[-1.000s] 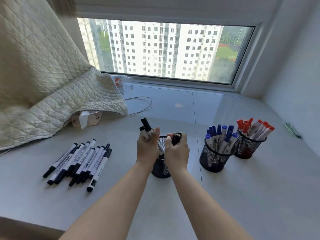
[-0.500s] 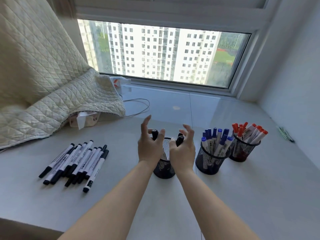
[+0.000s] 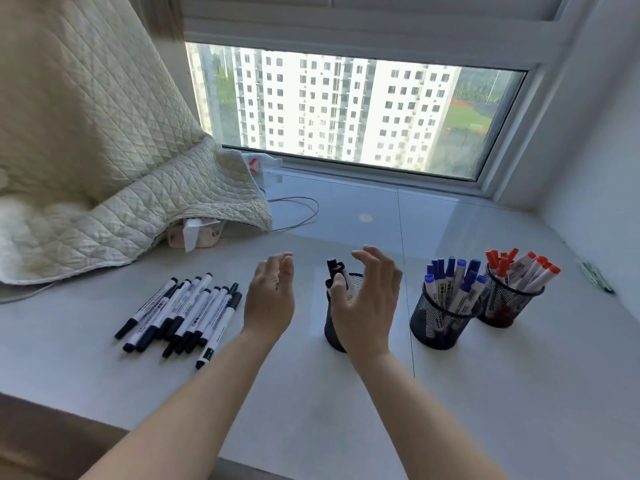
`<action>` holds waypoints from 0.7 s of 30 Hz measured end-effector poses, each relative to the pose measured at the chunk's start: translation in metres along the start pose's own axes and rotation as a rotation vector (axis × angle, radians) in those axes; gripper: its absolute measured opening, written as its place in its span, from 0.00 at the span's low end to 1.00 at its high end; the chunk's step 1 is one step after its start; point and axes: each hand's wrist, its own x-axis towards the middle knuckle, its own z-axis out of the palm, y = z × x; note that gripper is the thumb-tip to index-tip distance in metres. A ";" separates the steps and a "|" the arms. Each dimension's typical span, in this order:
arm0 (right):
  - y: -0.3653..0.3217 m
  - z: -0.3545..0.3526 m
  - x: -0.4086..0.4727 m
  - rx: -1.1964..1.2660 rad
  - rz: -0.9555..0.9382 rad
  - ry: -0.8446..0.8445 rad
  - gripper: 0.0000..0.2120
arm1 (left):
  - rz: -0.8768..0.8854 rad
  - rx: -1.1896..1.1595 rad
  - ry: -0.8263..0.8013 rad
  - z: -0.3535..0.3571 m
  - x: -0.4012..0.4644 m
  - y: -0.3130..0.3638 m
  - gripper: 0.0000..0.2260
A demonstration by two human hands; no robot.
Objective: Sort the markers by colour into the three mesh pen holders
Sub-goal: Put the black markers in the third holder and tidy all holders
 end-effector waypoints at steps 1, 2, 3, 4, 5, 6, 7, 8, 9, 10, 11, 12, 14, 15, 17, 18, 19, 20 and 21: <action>-0.007 0.003 -0.004 -0.013 -0.090 0.031 0.14 | -0.012 0.026 0.015 -0.010 0.002 -0.007 0.13; -0.013 0.008 -0.008 -0.036 -0.176 0.049 0.13 | -0.024 0.055 0.028 -0.020 0.005 -0.015 0.11; -0.019 0.014 -0.012 -0.060 -0.246 0.045 0.12 | -0.030 0.087 0.043 -0.031 0.007 -0.023 0.09; -0.024 0.020 -0.016 -0.079 -0.289 0.020 0.11 | -0.030 0.120 0.065 -0.043 0.009 -0.031 0.09; -0.027 0.028 -0.021 -0.099 -0.301 -0.026 0.11 | -0.032 0.152 0.098 -0.056 0.011 -0.040 0.10; -0.029 0.037 -0.025 -0.131 -0.284 -0.093 0.11 | -0.040 0.184 0.141 -0.069 0.013 -0.049 0.12; -0.031 0.045 -0.030 -0.179 -0.241 -0.189 0.12 | -0.056 0.223 0.183 -0.083 0.015 -0.058 0.12; -0.033 0.055 -0.035 -0.229 -0.178 -0.308 0.14 | -0.077 0.272 0.213 -0.096 0.018 -0.067 0.13; -0.033 0.065 -0.039 -0.260 -0.107 -0.432 0.14 | -0.104 0.326 0.223 -0.107 0.021 -0.076 0.13; -0.033 0.075 -0.042 -0.263 -0.039 -0.536 0.15 | -0.134 0.383 0.213 -0.116 0.023 -0.084 0.13; -0.034 0.086 -0.046 -0.248 0.019 -0.605 0.15 | -0.169 0.445 0.187 -0.124 0.026 -0.092 0.13; -0.035 0.095 -0.048 -0.224 0.068 -0.658 0.16 | -0.201 0.514 0.153 -0.130 0.028 -0.100 0.13; -0.039 0.111 -0.052 -0.190 0.135 -0.750 0.16 | -0.253 0.646 0.090 -0.137 0.030 -0.113 0.15; -0.042 0.118 -0.054 -0.189 0.158 -0.789 0.16 | -0.284 0.690 0.071 -0.139 0.030 -0.119 0.15; -0.048 0.132 -0.058 -0.200 0.214 -0.849 0.18 | -0.358 0.713 0.038 -0.141 0.032 -0.129 0.17; -0.051 0.139 -0.060 -0.207 0.257 -0.872 0.19 | -0.394 0.708 0.015 -0.142 0.033 -0.133 0.18; -0.054 0.145 -0.061 -0.216 0.304 -0.892 0.21 | -0.426 0.706 -0.009 -0.143 0.034 -0.138 0.18; -0.055 0.150 -0.062 -0.230 0.348 -0.906 0.24 | -0.450 0.712 -0.030 -0.142 0.035 -0.142 0.19; -0.057 0.155 -0.062 -0.248 0.384 -0.913 0.27 | -0.468 0.721 -0.042 -0.142 0.036 -0.145 0.19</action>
